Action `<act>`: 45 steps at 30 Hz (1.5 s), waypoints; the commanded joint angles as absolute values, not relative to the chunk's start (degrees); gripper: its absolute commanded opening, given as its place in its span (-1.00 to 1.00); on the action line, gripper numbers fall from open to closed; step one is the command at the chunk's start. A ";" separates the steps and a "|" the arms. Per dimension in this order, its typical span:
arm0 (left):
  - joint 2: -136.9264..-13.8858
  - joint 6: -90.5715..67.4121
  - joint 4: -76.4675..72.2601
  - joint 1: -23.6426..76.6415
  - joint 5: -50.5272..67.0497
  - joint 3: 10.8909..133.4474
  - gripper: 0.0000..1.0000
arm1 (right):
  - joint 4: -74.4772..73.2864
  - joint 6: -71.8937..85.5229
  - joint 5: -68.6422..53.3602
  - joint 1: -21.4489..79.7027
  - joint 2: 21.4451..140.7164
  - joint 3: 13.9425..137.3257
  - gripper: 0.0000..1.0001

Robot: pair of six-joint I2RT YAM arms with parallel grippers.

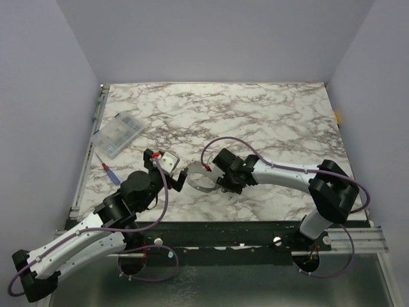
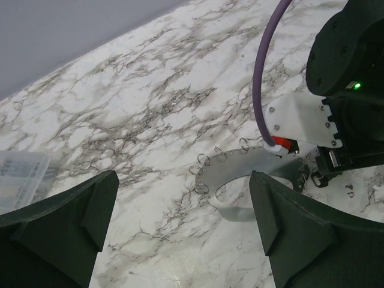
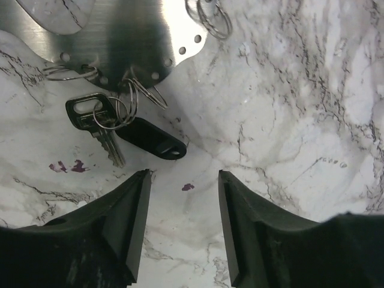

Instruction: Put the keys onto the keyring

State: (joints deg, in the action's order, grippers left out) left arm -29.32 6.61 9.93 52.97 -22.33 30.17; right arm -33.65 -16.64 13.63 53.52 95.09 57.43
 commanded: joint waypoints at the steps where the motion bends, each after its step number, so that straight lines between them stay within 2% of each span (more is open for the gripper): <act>1: -30.80 5.47 8.34 52.85 -24.44 30.01 0.98 | -31.91 -10.90 16.59 53.35 88.78 55.20 0.16; 7: -34.25 3.35 6.48 52.79 -26.80 29.72 0.98 | -23.32 -1.79 13.65 52.84 75.66 50.26 0.37; 15: -43.92 -2.61 4.49 51.95 -26.65 31.66 0.98 | -14.40 15.07 8.23 52.65 68.88 43.59 0.32; 18: -48.06 -5.03 4.77 50.73 -24.86 32.97 0.98 | -11.80 19.97 13.00 52.49 66.69 40.52 0.35; 21: -51.67 -7.90 5.66 48.38 -22.83 34.67 0.98 | -9.73 23.57 18.10 51.92 64.68 38.26 0.57; 25: -55.04 -11.16 5.81 44.30 -20.44 35.99 0.98 | -9.16 28.23 26.14 51.13 63.80 36.13 0.75; 29: -56.53 -11.12 6.49 39.83 -21.03 36.80 0.98 | -11.93 32.55 28.64 47.66 63.31 36.59 0.82; 38: -56.51 -11.98 6.53 28.71 -33.97 36.64 0.98 | -13.48 29.65 26.26 33.64 58.19 39.57 0.96; 45: -54.89 -11.33 6.65 26.33 -38.76 36.54 0.98 | -15.93 26.00 35.51 33.01 58.87 49.21 0.99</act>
State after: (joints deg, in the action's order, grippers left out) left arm -56.47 -11.09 6.15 27.18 -33.34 35.20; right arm -14.35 28.51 28.47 32.93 59.09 43.64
